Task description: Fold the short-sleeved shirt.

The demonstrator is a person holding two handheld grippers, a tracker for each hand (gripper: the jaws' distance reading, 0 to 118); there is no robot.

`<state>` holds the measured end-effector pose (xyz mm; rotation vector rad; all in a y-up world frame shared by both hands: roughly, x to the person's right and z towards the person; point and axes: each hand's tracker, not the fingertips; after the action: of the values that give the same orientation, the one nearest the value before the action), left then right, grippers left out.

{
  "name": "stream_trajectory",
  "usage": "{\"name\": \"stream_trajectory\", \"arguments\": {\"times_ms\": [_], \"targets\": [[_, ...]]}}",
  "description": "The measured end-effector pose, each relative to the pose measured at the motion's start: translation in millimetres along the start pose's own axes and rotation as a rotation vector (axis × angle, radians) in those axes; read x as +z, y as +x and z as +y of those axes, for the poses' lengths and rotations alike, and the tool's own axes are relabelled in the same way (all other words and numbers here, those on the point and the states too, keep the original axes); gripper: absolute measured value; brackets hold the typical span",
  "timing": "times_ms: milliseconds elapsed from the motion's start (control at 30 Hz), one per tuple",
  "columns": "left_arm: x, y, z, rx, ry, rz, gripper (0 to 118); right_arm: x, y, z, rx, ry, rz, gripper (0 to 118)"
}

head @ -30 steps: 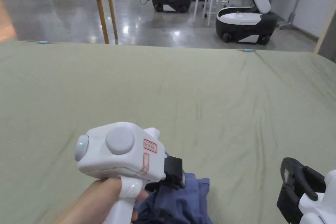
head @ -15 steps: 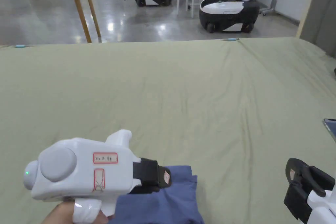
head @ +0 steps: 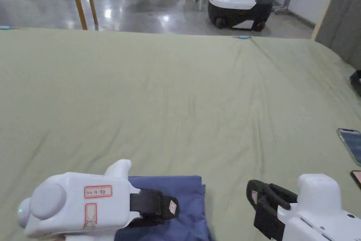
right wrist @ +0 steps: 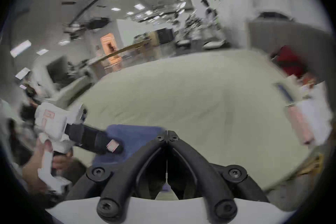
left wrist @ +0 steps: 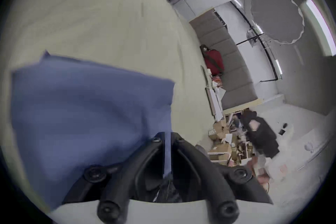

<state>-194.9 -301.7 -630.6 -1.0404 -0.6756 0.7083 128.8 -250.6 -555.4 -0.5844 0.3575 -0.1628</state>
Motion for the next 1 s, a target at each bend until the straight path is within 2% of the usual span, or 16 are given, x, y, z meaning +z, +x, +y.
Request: {"name": "stream_trajectory", "arguments": {"times_ms": [133,200,267,333,400,433,467,500,633,667,700,733,767,833,900,1000], "targets": [[57.4,-9.0,6.6,-0.009,0.071,0.059,6,-80.2,11.7,2.4,-0.257,-0.22,0.448,1],[79.2,-17.1,7.0,-0.006,0.096,0.112,6,-120.6,18.5,-4.4,-0.318,-0.365,0.538,1],[93.2,-30.3,8.5,-0.002,0.097,0.159,6,-149.8,28.0,-14.5,-0.352,-0.438,0.572,1],[100.5,-42.1,10.0,0.002,0.087,0.198,7,-171.2,43.5,-22.8,-0.426,-0.518,0.603,1],[102.1,-52.6,10.6,0.013,0.081,0.197,13,-182.6,58.3,-31.0,-0.505,-0.548,0.666,1],[99.6,-59.7,11.3,0.029,0.064,0.167,34,-187.3,66.3,-33.8,-0.544,-0.565,0.705,1],[96.5,-74.0,14.6,0.059,0.054,0.128,88,-190.0,71.7,-36.2,-0.578,-0.566,0.727,1],[88.6,-79.2,15.2,0.078,0.038,0.101,118,-191.7,74.7,-37.7,-0.603,-0.571,0.74,1],[45.5,-97.3,17.9,0.13,-0.04,0.007,110,-190.5,77.2,-43.8,-0.616,-0.555,0.752,1],[33.4,-100.9,17.8,0.138,-0.044,-0.017,104,-187.0,72.9,-46.0,-0.633,-0.55,0.757,1],[24.0,-104.1,17.6,0.149,-0.047,-0.048,94,-187.0,73.9,-47.2,-0.645,-0.55,0.762,1],[20.3,-109.0,9.6,0.157,-0.041,-0.092,76,-186.6,74.8,-47.7,-0.653,-0.549,0.762,1],[16.1,-111.0,9.8,0.174,-0.039,-0.086,41,-185.0,74.0,-47.1,-0.657,-0.547,0.76,1],[14.6,-116.3,11.9,0.141,-0.03,0.014,38,-178.0,71.5,-42.2,-0.633,-0.533,0.727,1],[21.5,-114.5,17.2,0.199,-0.062,-0.067,37,-169.4,68.4,-34.8,-0.582,-0.514,0.679,1],[48.2,-102.3,33.1,0.085,-0.064,0.012,36,-148.9,61.1,-18.6,-0.495,-0.48,0.618,1]]}}
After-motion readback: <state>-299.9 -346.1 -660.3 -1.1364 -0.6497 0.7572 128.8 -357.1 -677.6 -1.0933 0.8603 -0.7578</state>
